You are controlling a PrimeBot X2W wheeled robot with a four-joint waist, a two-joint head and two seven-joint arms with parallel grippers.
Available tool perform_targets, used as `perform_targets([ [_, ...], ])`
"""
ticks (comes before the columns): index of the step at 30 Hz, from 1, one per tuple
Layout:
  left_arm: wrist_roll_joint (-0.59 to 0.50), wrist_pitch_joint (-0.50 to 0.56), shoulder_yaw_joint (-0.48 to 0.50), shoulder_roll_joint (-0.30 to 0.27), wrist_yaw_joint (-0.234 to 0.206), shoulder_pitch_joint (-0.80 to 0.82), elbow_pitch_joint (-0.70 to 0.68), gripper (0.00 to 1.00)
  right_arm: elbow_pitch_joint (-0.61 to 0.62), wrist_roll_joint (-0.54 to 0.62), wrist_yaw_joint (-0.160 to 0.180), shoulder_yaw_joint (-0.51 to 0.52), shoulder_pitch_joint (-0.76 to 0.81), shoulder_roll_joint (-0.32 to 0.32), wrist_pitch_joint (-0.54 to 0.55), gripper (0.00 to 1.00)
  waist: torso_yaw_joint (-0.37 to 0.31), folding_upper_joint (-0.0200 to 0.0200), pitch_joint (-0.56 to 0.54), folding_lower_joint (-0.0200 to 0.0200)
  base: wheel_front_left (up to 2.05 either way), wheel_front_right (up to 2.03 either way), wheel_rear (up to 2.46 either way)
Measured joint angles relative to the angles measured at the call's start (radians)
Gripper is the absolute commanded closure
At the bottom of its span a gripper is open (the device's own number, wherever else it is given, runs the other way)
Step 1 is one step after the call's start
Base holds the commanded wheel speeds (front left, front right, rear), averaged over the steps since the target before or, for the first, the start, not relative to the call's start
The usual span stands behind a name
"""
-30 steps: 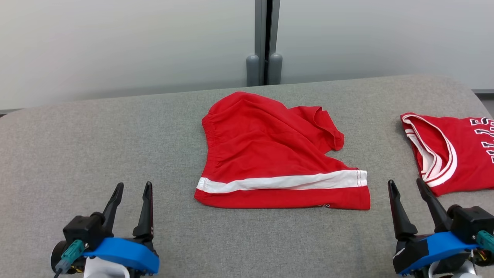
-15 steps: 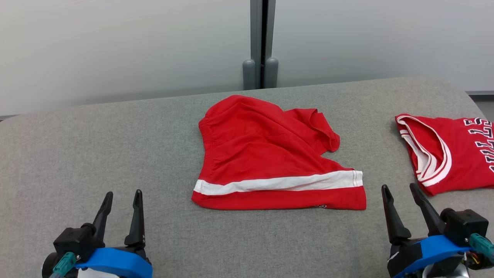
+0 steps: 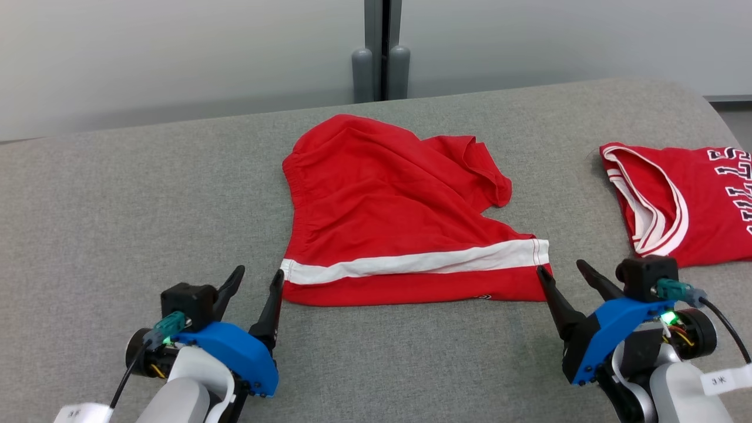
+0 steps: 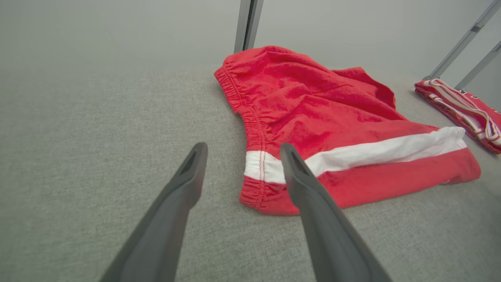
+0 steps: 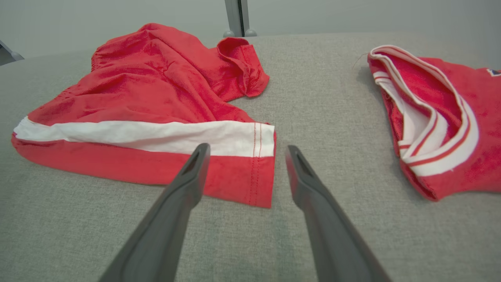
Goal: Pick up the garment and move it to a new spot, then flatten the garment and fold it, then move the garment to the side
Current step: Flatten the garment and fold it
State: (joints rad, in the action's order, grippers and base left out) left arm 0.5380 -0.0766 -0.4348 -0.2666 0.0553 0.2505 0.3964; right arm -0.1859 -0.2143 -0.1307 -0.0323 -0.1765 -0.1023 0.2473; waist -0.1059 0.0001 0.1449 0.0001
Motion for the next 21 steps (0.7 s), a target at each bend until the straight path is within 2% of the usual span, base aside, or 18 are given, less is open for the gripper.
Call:
perform_targets([
  [5, 0.007, 0.084, -0.035, 0.011, 0.026, 0.077, 0.079, 0.00, -0.013, -0.007, 0.000, -0.023, -0.059, 0.002, 0.075, 0.00, -0.012, 0.0000, 0.039, 0.0000, 0.00, 0.00, 0.00],
  [18, 0.015, 0.158, -0.108, 0.008, 0.062, 0.192, 0.198, 0.00, -0.022, -0.025, 0.000, -0.029, -0.092, 0.000, 0.096, 0.00, -0.017, 0.0000, 0.100, 0.0000, 0.00, 0.00, 0.00],
  [19, 0.015, 0.162, -0.120, 0.005, 0.065, 0.200, 0.202, 0.20, -0.023, -0.025, 0.000, -0.030, -0.093, 0.000, 0.097, 0.00, -0.017, 0.0000, 0.101, 0.0000, 0.00, 0.00, 0.00],
  [20, 0.015, 0.166, -0.131, 0.004, 0.066, 0.208, 0.205, 0.52, -0.025, -0.025, 0.000, -0.032, -0.094, 0.000, 0.101, 0.00, -0.018, 0.0000, 0.103, 0.0000, 0.00, 0.00, 0.00],
  [21, 0.016, 0.166, -0.137, 0.002, 0.068, 0.213, 0.206, 1.00, -0.027, -0.025, 0.000, -0.034, -0.097, 0.000, 0.104, 0.00, -0.019, 0.0000, 0.104, 0.0000, 0.00, 0.00, 0.00],
])
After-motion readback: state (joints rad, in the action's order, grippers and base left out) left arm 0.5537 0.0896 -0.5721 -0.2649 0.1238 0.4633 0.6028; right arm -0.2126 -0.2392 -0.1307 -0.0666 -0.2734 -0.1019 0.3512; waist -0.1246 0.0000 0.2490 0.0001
